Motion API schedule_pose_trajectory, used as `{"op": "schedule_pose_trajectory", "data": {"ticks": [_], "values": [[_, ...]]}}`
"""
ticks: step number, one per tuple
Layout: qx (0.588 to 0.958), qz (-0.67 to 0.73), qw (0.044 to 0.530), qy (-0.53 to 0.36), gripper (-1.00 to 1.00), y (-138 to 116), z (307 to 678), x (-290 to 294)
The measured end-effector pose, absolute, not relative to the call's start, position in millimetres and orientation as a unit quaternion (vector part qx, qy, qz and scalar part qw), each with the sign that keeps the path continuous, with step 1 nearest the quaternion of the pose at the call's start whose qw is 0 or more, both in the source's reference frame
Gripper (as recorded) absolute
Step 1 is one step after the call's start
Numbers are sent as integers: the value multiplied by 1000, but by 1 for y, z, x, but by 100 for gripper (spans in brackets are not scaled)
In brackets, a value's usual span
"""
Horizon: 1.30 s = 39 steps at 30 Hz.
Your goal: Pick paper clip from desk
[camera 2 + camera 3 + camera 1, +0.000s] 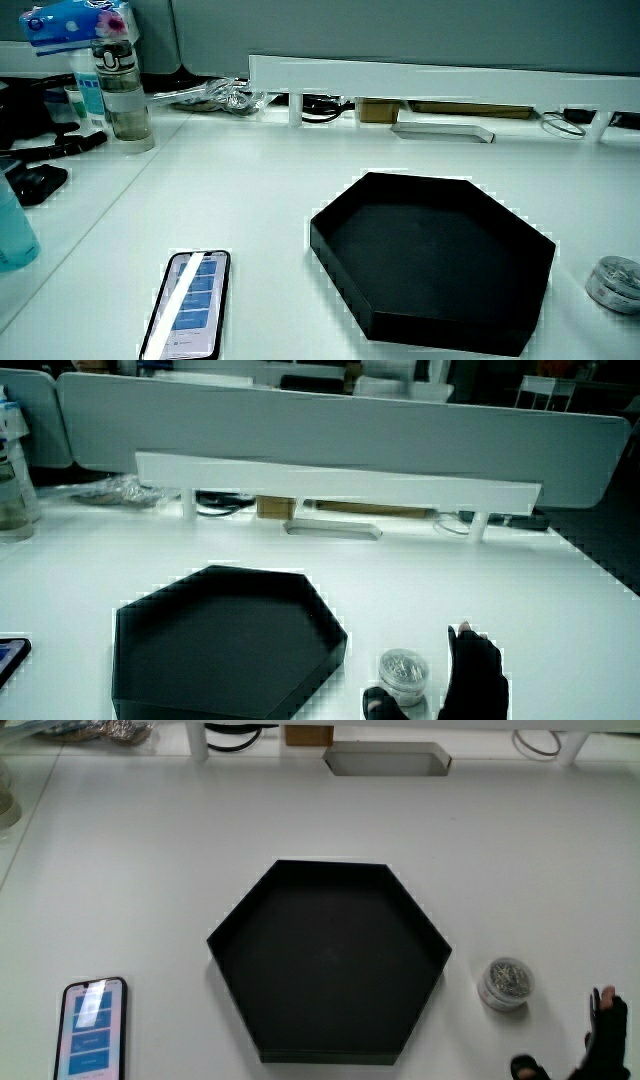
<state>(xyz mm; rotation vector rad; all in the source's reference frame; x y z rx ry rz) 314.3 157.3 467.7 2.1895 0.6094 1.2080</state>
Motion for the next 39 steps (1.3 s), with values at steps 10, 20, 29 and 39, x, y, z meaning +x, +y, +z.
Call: {"op": "schedule_pose_trajectory", "data": {"ticks": [10,20,29,39], "values": [[853,373,280,235,0,159,495,308],[876,316,271,243,32,157,503,307],[901,271,235,242,73,155,507,307],[903,280,198,258,100,155,508,314]]}}
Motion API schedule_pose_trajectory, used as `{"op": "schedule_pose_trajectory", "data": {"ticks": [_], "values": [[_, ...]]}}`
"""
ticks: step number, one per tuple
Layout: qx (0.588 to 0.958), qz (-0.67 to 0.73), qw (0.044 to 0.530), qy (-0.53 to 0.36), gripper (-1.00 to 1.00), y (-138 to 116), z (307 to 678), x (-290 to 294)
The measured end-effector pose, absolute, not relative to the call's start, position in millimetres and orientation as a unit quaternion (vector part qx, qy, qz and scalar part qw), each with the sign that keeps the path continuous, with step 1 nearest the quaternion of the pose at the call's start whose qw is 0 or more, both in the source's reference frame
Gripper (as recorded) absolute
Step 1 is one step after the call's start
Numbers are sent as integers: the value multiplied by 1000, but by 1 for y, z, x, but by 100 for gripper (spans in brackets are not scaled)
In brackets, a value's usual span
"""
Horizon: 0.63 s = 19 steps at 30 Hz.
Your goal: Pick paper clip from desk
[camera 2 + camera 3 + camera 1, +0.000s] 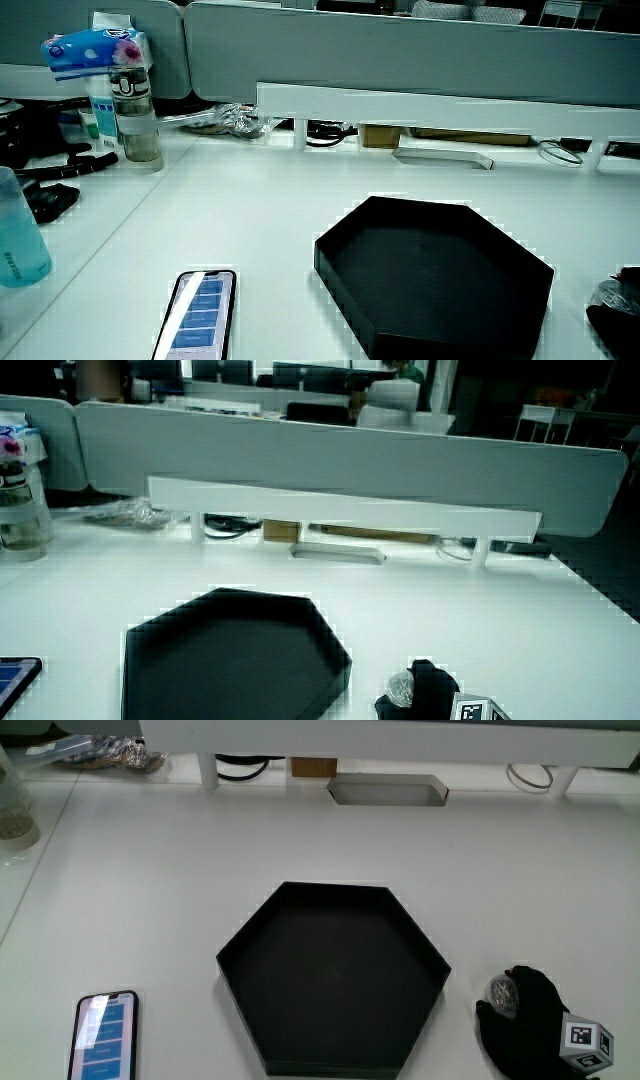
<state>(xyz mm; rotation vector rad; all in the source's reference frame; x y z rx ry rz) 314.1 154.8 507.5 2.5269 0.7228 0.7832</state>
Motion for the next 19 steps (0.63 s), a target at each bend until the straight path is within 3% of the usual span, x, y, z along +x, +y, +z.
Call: {"op": "schedule_pose_trajectory", "data": {"ticks": [13,15,16,17,19], "values": [[863,351,202,303,100,161,503,332],[846,392,207,296,100,156,497,330],[861,380,178,288,100,151,488,325],[842,407,203,289,100,148,489,325],[839,422,198,281,100,139,480,316]]}}
